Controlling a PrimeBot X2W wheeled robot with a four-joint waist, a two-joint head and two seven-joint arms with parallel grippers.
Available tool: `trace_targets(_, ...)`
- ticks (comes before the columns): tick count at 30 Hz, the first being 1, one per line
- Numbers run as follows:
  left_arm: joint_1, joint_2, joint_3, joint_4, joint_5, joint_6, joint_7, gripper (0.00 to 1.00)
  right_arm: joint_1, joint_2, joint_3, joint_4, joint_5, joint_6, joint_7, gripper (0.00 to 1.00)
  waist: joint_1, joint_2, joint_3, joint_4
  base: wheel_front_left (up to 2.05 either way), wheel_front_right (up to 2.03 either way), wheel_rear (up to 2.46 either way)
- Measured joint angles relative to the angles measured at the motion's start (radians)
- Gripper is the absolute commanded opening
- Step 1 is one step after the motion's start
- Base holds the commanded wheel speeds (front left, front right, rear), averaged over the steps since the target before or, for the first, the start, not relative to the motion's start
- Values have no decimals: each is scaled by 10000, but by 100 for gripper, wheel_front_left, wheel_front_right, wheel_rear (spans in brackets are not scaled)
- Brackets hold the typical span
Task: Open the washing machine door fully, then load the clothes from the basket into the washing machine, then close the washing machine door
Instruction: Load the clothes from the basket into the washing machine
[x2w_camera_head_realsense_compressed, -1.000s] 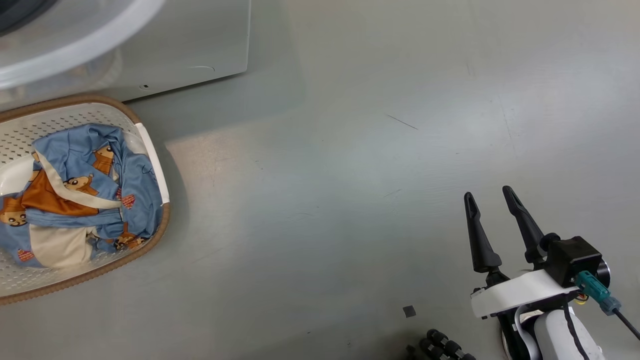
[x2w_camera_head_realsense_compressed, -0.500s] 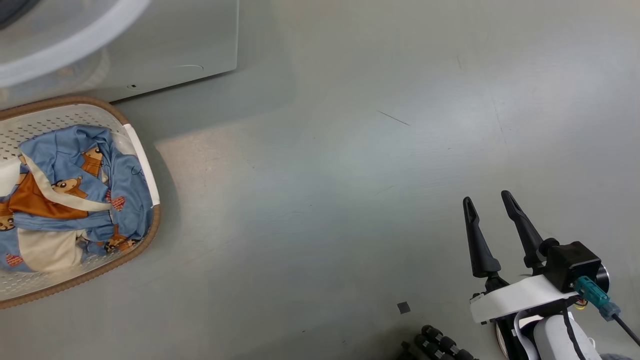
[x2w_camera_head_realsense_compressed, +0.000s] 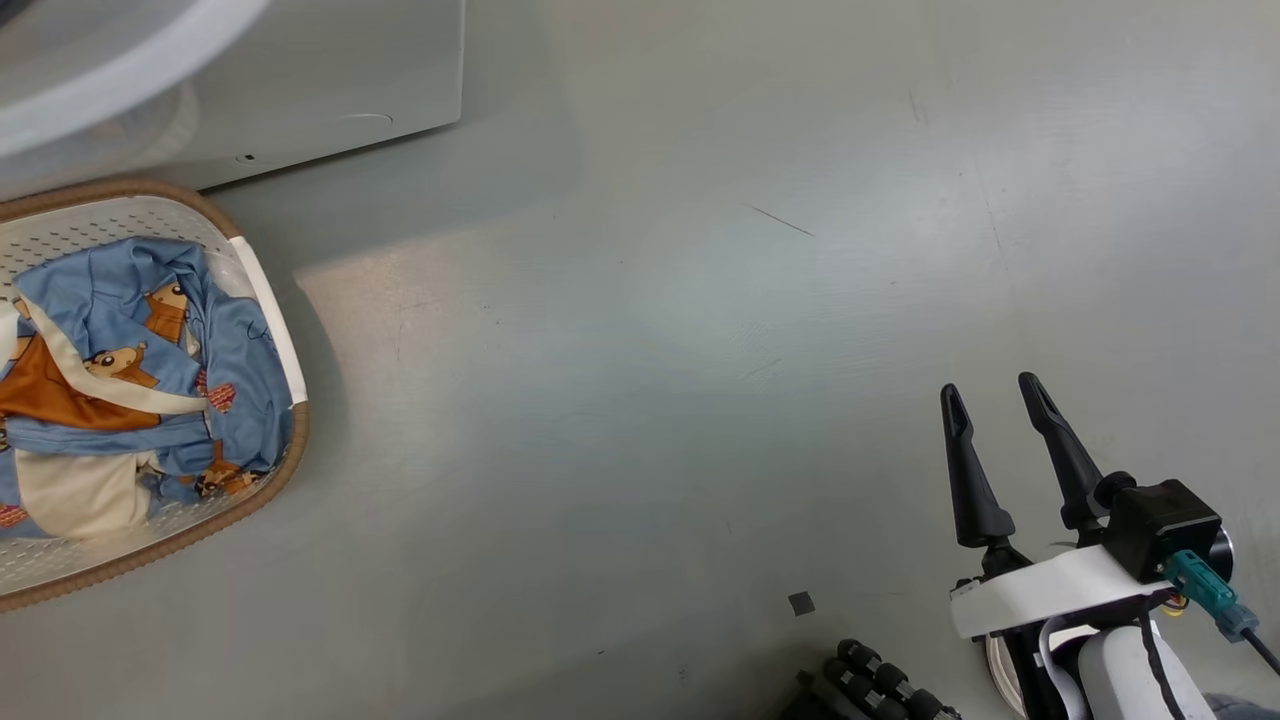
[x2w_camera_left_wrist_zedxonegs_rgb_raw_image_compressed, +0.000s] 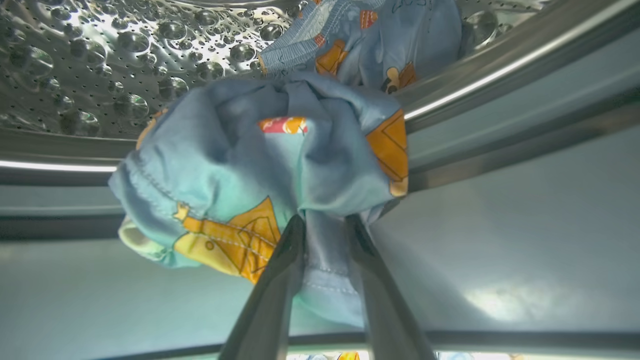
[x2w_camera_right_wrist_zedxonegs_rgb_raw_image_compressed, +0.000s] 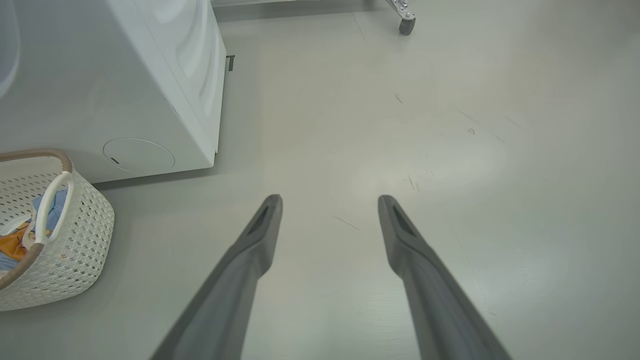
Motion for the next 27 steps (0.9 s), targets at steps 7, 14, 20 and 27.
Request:
trace_targets(7,-121,0,-27,159,0,0,-282,0,0,6,-33,-48,0,0,0,100,0,0,32,62,0,0,0)
trace_targets(14,-532,-4,251,94,-10,288,-1145,0,0,10,-42,-75,0,0,0,100,0,0,38,125,0,0,0)
trace_targets(20,-630,-6,441,84,-36,462,-1894,0,0,15,-15,-82,0,0,0,100,0,0,35,127,0,0,0)
trace_targets(27,-1026,-13,734,-2,-339,537,-2934,0,7,23,50,-90,0,0,0,100,0,0,90,54,0,0,0)
